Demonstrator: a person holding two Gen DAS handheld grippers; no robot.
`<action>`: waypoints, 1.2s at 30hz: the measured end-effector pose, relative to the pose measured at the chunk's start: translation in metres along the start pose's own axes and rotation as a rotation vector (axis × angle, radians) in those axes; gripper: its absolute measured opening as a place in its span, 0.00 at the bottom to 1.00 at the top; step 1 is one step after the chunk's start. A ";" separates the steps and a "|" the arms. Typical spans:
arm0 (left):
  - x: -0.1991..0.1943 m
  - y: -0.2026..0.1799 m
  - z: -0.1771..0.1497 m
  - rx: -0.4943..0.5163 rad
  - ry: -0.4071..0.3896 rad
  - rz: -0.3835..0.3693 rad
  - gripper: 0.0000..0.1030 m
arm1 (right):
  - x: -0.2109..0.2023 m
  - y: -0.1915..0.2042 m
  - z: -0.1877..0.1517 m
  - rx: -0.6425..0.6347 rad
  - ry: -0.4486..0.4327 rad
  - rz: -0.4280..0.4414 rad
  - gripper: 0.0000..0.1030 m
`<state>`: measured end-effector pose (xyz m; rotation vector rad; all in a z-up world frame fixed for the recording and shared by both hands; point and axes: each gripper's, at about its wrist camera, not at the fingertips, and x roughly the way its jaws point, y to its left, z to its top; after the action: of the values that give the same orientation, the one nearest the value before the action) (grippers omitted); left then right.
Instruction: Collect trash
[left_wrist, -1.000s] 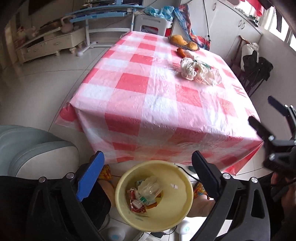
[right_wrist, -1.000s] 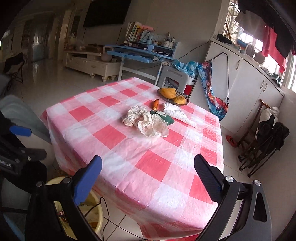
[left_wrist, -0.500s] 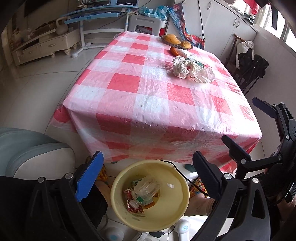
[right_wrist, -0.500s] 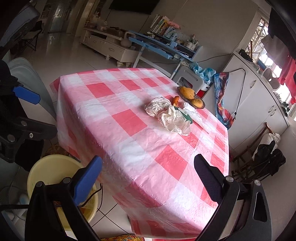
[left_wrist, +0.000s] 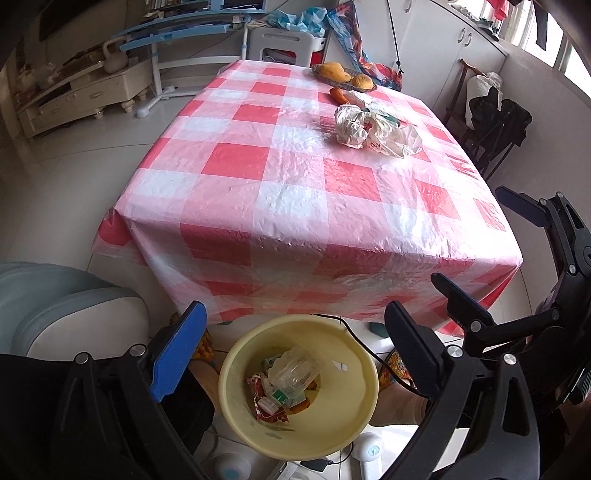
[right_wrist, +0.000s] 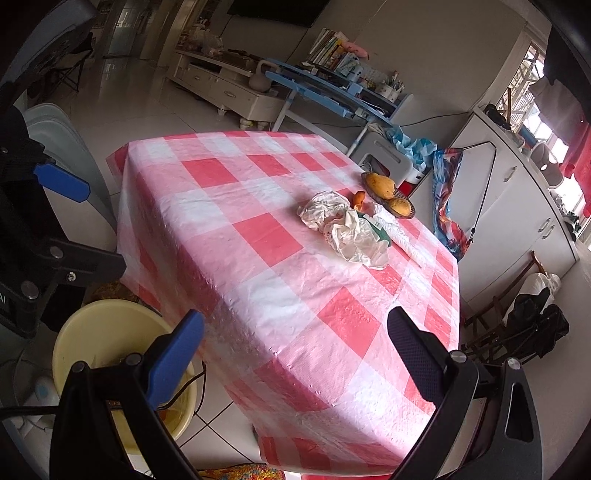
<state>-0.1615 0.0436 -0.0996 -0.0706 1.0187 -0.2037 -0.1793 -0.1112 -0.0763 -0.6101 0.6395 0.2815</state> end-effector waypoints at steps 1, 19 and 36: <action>0.000 0.000 0.000 0.003 0.000 0.000 0.91 | 0.000 0.000 0.000 0.001 0.000 0.001 0.92; 0.002 -0.005 -0.001 0.014 0.004 -0.004 0.91 | 0.000 0.004 0.000 -0.014 0.003 -0.003 0.92; -0.002 -0.002 0.002 0.000 -0.014 -0.012 0.91 | -0.001 0.007 -0.001 -0.024 0.000 -0.007 0.92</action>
<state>-0.1607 0.0415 -0.0965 -0.0781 1.0043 -0.2137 -0.1834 -0.1059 -0.0794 -0.6348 0.6343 0.2826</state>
